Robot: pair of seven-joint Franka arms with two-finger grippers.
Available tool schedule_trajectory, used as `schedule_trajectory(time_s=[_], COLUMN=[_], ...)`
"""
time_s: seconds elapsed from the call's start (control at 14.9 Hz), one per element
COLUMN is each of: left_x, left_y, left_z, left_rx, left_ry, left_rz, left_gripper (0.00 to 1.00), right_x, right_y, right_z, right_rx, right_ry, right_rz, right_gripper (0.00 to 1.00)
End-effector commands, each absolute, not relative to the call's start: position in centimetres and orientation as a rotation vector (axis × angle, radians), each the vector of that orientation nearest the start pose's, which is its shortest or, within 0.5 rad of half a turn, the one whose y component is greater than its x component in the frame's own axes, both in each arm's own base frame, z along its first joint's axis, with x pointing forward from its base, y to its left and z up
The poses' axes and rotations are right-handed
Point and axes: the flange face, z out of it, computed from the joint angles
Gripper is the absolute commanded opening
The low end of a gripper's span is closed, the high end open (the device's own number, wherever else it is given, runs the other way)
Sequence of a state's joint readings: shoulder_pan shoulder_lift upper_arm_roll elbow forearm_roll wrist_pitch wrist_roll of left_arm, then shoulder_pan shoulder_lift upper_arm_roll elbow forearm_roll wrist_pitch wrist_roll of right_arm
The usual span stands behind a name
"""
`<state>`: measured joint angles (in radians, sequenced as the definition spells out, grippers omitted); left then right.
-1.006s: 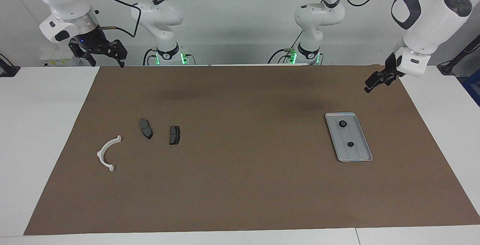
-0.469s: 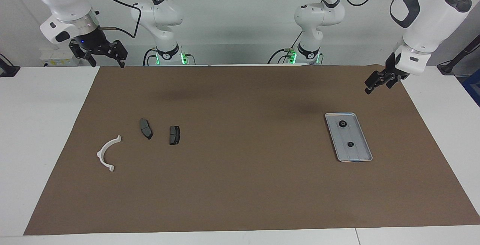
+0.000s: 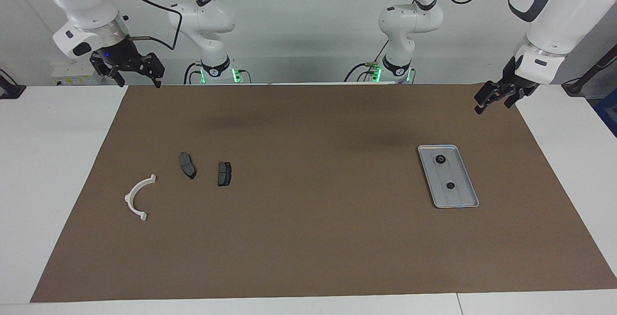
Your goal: Pick bearing gear from pile to tray
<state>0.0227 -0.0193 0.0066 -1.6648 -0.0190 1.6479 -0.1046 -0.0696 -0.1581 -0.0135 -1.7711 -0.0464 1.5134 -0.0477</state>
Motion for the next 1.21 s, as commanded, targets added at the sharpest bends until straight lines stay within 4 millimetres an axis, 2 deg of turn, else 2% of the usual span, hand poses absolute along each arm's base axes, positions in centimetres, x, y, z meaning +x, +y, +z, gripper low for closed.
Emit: schedule_trajectory(time_s=[0.0, 1.14], left_x=[55.93, 55.72], left_y=[1.36, 0.65], left_z=[59.92, 60.34], left_rx=[-3.138, -3.110], left_ry=[-0.178, -0.086], left_rz=[0.019, 0.009], left_gripper=[1.00, 1.00], right_x=[48.90, 48.90], right_y=[-5.05, -5.05], right_z=[60.77, 60.77], right_rx=[-3.175, -3.175], right_ry=[0.023, 0.025], right_rz=[0.127, 0.127], right_gripper=[1.00, 1.00])
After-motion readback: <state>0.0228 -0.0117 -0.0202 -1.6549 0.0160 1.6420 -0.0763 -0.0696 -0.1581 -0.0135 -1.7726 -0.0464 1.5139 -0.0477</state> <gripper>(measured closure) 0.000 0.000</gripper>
